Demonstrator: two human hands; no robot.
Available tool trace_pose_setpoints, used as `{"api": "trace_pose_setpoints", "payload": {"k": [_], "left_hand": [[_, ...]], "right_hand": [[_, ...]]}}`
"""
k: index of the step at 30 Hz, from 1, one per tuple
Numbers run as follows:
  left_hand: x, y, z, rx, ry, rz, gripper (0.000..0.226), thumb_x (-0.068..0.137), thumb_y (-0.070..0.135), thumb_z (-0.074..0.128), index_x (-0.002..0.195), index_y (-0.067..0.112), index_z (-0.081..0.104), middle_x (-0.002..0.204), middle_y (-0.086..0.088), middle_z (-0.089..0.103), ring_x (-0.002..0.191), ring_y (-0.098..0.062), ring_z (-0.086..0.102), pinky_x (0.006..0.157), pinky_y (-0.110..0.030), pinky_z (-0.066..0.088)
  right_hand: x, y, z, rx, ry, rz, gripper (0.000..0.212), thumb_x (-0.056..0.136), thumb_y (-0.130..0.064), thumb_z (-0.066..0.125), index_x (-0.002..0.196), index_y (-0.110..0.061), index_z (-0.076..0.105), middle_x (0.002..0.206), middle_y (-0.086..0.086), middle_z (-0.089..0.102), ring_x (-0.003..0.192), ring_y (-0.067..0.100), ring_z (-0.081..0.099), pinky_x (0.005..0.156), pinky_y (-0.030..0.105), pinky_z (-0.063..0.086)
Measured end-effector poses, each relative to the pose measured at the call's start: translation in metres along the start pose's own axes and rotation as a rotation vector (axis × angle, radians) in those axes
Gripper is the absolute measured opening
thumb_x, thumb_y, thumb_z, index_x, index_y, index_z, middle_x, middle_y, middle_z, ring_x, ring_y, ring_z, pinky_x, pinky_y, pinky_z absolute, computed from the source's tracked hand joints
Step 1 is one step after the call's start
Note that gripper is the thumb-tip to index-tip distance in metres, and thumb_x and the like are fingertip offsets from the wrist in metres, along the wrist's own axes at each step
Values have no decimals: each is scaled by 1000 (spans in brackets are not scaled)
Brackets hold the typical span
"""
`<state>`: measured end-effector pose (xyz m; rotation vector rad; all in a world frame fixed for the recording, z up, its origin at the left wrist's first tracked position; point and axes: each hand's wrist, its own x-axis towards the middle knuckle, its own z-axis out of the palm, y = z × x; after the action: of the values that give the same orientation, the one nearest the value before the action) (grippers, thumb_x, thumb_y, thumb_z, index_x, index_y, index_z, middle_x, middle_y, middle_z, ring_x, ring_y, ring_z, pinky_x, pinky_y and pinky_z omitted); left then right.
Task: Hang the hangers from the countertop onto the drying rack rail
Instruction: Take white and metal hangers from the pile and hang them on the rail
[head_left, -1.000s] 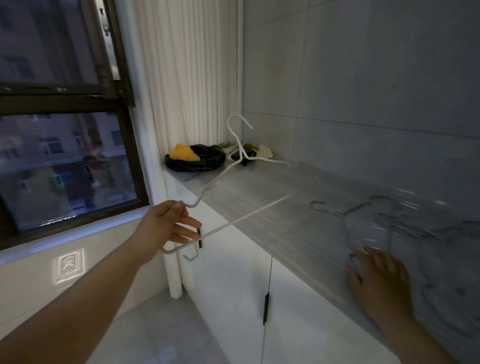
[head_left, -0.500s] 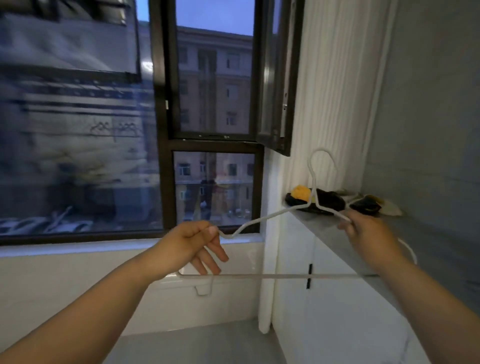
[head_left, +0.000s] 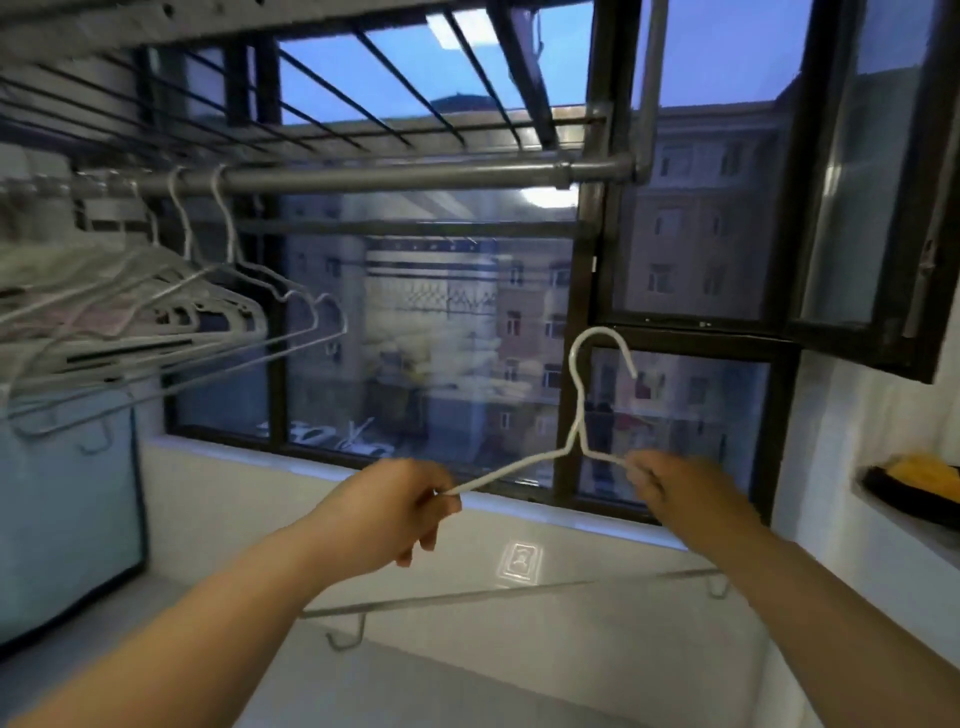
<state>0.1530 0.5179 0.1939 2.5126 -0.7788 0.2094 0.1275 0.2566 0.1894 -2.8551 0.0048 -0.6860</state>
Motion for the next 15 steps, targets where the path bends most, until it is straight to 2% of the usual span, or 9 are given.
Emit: {"api": "trace_pose_setpoints", "payload": {"k": [2,4,6,8,10,12,15], "left_hand": [[-20,-27,-23,54,50,-63,26,95,30,41,70,36,45,57,9,55,35,1,48,42,-10,38],[-38,-51,-45,77,123,-118,28,96,30,40,69,37,45,57,8,55,33,1,47,42,-11,38],[-53,-68,-61,109,197,-159,30,96,29,39,67,37,44,56,7,54,30,0,46,43,-12,38],[-66,-81,-77,139,260,-205,32,97,29,38,67,38,41,57,7,54,29,0,46,44,-14,39],[-75,-91,-93,154,317,-236,33,97,29,37,65,37,40,58,8,54,30,1,47,44,-14,39],[-84,-100,-110,172,370,-254,33,97,27,38,64,36,40,58,8,54,31,2,48,42,-11,37],[-91,-110,-133,184,446,-302,36,96,22,41,60,25,44,54,6,51,33,-2,49,37,-10,35]], "right_hand": [[11,-37,6,5,25,-102,25,99,-23,37,114,-22,58,87,5,64,86,26,57,58,22,33],[23,-71,12,29,122,-186,30,95,-19,49,123,-15,58,107,12,66,99,30,59,70,26,36],[33,-100,17,21,274,-296,27,86,-11,61,112,-6,66,100,17,69,94,36,62,75,35,47],[46,-125,23,-60,435,-390,22,75,-15,63,92,-4,73,82,12,72,76,34,68,63,37,54],[55,-150,20,-160,506,-457,26,64,-20,63,83,-6,73,75,8,72,70,29,69,57,35,55],[67,-170,13,-215,595,-509,28,59,-12,71,86,-5,73,81,11,72,79,29,67,64,36,56],[88,-189,-11,-248,687,-517,46,48,1,85,92,-1,71,94,20,69,98,34,56,83,42,52]]}}
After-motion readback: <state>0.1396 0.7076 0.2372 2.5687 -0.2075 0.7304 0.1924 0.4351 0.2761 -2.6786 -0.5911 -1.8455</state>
